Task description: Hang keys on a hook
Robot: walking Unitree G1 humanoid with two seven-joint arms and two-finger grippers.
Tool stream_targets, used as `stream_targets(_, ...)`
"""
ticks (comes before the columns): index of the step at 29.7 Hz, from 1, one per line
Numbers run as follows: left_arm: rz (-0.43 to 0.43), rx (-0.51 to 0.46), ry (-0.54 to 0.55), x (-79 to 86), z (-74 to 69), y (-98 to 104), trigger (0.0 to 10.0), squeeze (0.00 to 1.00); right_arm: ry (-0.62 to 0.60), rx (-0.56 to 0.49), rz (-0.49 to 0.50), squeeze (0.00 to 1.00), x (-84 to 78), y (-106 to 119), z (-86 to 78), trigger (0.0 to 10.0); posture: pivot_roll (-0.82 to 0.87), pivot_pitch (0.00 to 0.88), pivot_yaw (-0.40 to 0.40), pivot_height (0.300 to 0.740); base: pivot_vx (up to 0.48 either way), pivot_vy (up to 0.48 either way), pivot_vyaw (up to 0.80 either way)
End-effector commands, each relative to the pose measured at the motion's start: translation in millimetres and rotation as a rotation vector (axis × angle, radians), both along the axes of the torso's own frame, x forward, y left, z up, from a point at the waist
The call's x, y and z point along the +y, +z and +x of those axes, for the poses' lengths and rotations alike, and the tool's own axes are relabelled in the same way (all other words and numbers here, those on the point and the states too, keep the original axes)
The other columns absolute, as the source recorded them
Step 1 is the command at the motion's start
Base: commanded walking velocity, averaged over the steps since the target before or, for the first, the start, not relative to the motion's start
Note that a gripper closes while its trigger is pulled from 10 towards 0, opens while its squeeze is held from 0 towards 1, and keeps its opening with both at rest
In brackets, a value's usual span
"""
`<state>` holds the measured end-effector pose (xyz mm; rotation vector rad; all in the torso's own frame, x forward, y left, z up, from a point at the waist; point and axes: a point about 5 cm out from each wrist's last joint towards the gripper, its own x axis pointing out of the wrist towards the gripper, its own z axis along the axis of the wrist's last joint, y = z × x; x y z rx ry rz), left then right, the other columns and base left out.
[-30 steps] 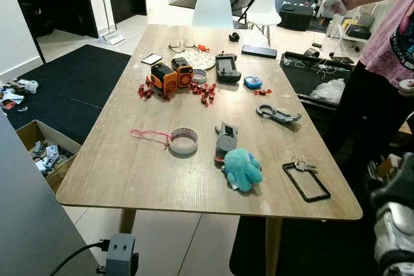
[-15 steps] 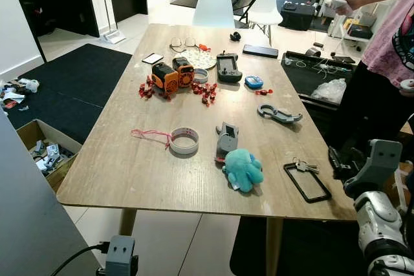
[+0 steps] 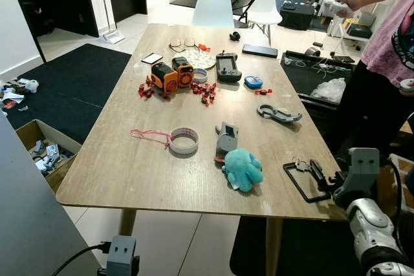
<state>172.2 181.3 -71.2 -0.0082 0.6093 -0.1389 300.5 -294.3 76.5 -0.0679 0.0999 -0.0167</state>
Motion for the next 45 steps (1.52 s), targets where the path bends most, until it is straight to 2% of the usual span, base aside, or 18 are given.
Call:
stream_targets(1,0.015,0.026,-0.016,2.4,-4.8,-2.7,10.0,0.00,0.053,0.017,-0.017,0.00,8.8,-5.3,-1.7,10.0,0.05,0.034,-0.043,0.740,0.000,0.000,0.00)
stream_targets(8,0.019,0.026,-0.036,1.2,-4.9,-2.7,10.0,0.00,0.204,0.017,-0.039,0.00,31.4,-13.4,-6.1,10.0,0.05,0.033,-0.042,0.740,0.000,0.000,0.00)
stream_targets(14,0.021,0.028,-0.047,0.3,-5.2,-3.0,10.0,0.00,0.266,0.017,-0.056,0.00,40.2,-17.1,-9.5,10.0,0.05,0.034,-0.043,0.740,0.000,0.000,0.00)
stream_targets(15,0.021,0.028,-0.050,-0.2,-5.3,-3.0,10.0,0.00,0.240,0.027,0.028,0.00,40.0,-20.2,-10.1,10.0,0.05,0.034,-0.043,0.740,0.000,0.000,0.00)
stream_targets(16,0.021,0.028,-0.050,-0.2,-5.3,-3.0,10.0,0.00,0.240,0.027,0.028,0.00,40.0,-20.2,-10.1,10.0,0.05,0.034,-0.043,0.740,0.000,0.000,0.00)
stream_targets(17,0.021,0.027,-0.051,-0.5,-5.3,-3.0,10.0,0.00,0.219,0.034,0.093,0.00,39.7,-22.4,-10.4,10.0,0.05,0.034,-0.043,0.740,0.000,0.000,0.00)
stream_targets(18,0.020,0.027,-0.052,-0.8,-5.1,-2.9,10.0,0.00,0.162,0.033,0.228,0.00,36.5,-23.4,-9.1,10.0,0.05,0.034,-0.043,0.740,0.000,0.000,0.00)
stream_targets(19,0.020,0.027,-0.052,-0.8,-5.1,-2.9,10.0,0.00,0.162,0.033,0.228,0.00,36.5,-23.4,-9.1,10.0,0.05,0.034,-0.043,0.740,0.000,0.000,0.00)
stream_targets(20,0.019,0.026,-0.052,-1.2,-5.0,-2.9,10.0,0.00,0.116,0.030,0.343,0.00,33.7,-24.1,-8.3,10.0,0.04,0.034,-0.042,0.740,0.000,0.000,0.00)
stream_targets(21,0.019,0.026,-0.052,-1.2,-5.0,-2.9,10.0,0.00,0.116,0.030,0.343,0.00,33.7,-24.1,-8.3,10.0,0.04,0.034,-0.042,0.740,0.000,0.000,0.00)
stream_targets(23,0.019,0.025,-0.054,-1.7,-4.8,-2.8,10.0,0.00,0.054,0.028,0.519,0.00,30.2,-26.3,-7.8,10.0,0.04,0.034,-0.041,0.740,0.000,0.000,0.00)
stream_targets(29,0.020,0.024,-0.059,-1.8,-5.2,-2.8,10.0,0.00,0.046,0.046,0.625,0.00,32.3,-30.6,-9.9,10.0,0.05,0.035,-0.041,0.740,0.000,0.000,0.00)
stream_targets(33,0.020,0.024,-0.059,-1.5,-5.7,-2.9,10.0,0.00,0.039,0.054,0.645,0.00,31.4,-31.7,-11.0,10.0,0.05,0.035,-0.041,0.740,0.000,0.000,0.00)
stream_targets(41,0.022,0.031,-0.059,0.0,-6.0,-3.2,10.0,0.00,-0.031,0.025,0.670,0.00,17.4,-21.5,-7.0,10.0,0.05,0.035,-0.040,0.740,0.000,0.000,0.00)
stream_targets(43,0.025,0.036,-0.060,1.3,-6.6,-3.6,10.0,0.00,-0.109,0.016,0.586,0.00,2.8,-14.8,-5.7,10.0,0.05,0.035,-0.040,0.740,0.000,0.000,0.00)
stream_targets(44,0.025,0.036,-0.060,1.3,-6.6,-3.6,10.0,0.00,-0.109,0.016,0.586,0.00,2.8,-14.8,-5.7,10.0,0.05,0.035,-0.040,0.740,0.000,0.000,0.00)
stream_targets(45,0.027,0.038,-0.060,2.0,-7.2,-3.8,10.0,0.00,-0.164,0.018,0.555,0.00,-5.7,-12.7,-6.4,10.0,0.05,0.035,-0.040,0.740,0.000,0.000,0.00)
